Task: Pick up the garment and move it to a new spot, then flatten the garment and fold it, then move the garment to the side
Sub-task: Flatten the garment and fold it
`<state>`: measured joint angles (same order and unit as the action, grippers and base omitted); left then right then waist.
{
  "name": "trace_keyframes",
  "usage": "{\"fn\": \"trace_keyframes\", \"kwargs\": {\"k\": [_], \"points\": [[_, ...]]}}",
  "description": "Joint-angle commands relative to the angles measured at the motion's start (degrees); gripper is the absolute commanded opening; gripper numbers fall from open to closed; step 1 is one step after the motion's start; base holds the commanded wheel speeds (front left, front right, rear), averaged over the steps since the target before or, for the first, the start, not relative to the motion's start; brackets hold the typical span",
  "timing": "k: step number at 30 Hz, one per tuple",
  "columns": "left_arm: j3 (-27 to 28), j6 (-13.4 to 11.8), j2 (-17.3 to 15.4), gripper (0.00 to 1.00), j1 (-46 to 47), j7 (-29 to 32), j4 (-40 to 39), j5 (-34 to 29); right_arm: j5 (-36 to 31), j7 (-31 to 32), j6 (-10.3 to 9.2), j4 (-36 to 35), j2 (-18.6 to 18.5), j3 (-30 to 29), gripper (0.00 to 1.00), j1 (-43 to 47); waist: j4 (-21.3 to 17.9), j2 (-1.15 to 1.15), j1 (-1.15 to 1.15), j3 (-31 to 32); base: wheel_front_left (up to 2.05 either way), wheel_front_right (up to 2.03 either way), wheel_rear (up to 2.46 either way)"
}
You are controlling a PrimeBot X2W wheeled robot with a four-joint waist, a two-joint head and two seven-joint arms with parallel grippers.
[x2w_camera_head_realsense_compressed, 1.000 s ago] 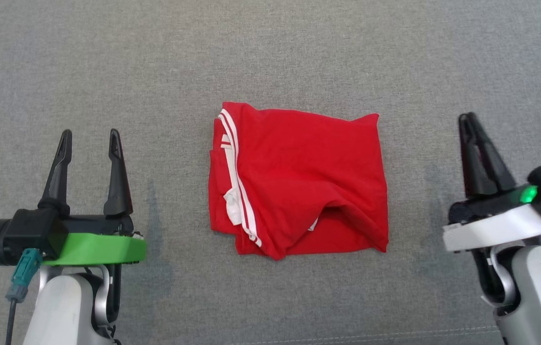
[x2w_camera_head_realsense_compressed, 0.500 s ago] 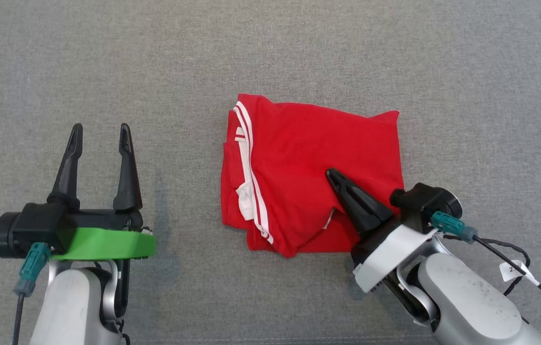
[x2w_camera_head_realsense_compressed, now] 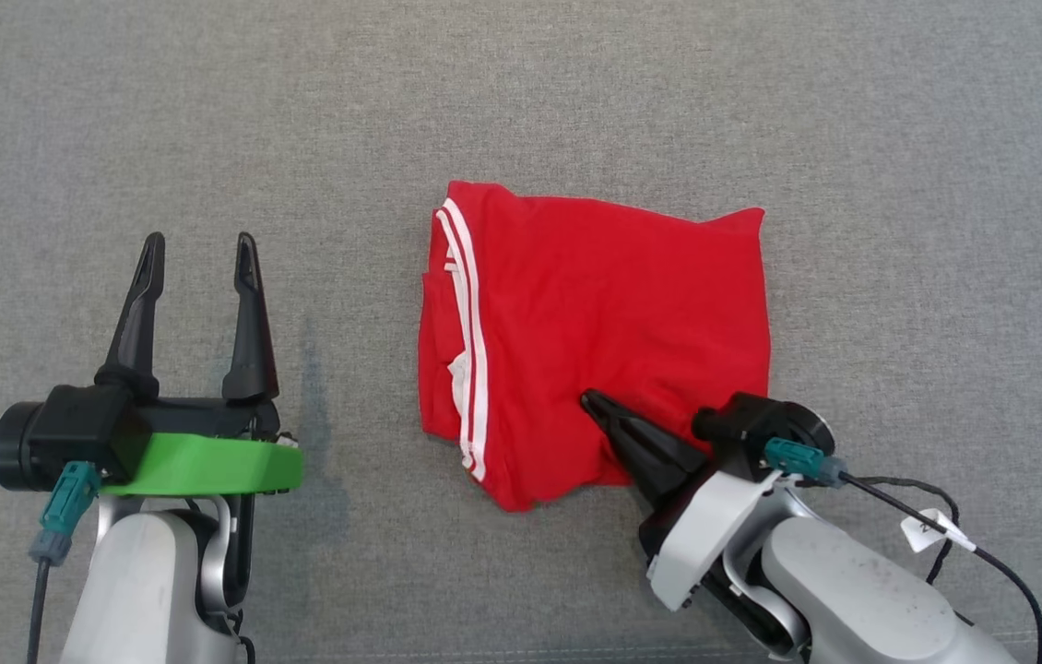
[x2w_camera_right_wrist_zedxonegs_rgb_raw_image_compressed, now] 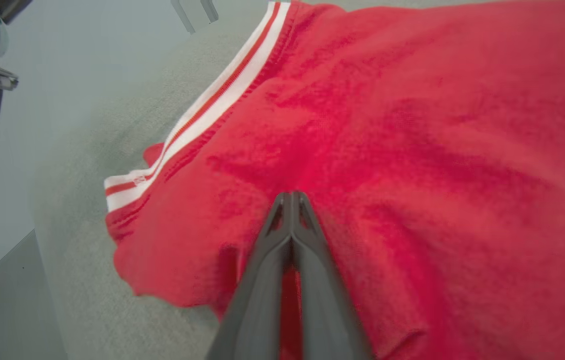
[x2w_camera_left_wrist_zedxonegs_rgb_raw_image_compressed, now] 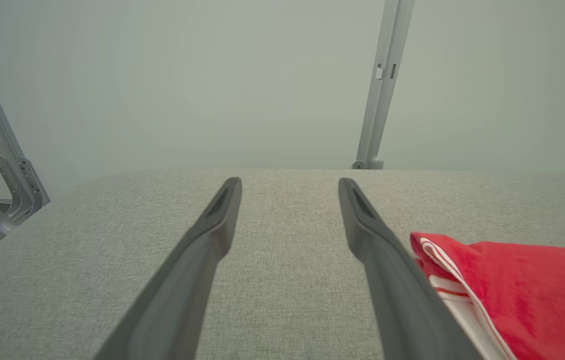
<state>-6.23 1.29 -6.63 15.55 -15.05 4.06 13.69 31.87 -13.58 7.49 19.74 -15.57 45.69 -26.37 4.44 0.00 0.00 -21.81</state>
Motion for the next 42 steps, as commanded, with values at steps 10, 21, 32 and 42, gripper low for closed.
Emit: {"fn": "trace_keyframes", "kwargs": {"k": [10,21,32,42], "points": [[0.5,0.6,0.2,1.00,0.2,-0.1,0.6,-0.6,1.5,-1.6,-0.01,-1.2,2.0,0.7,0.00,-1.4,-0.6,0.00,0.00,0.4,0.00,0.00,0.00],[1.4,0.0,-1.0,1.00,-0.9,-0.1,0.9,-0.4,-4.8,-1.6,-0.01,-11.6,3.8,-26.1,1.00,6.9,-3.3,0.00,0.00,2.7,0.00,0.00,0.00],[2.9,0.6,-2.8,1.00,-2.6,0.1,0.4,1.6,-10.6,-1.5,-0.01,-15.6,4.5,-42.9,1.00,12.8,-4.4,0.00,0.00,5.9,0.00,0.00,0.00],[4.0,1.6,-4.9,1.00,-7.2,0.7,-0.8,3.0,-12.5,1.5,-0.01,-18.0,3.9,-44.4,1.00,17.5,-4.3,0.00,0.00,10.5,0.00,0.00,0.00]]}}
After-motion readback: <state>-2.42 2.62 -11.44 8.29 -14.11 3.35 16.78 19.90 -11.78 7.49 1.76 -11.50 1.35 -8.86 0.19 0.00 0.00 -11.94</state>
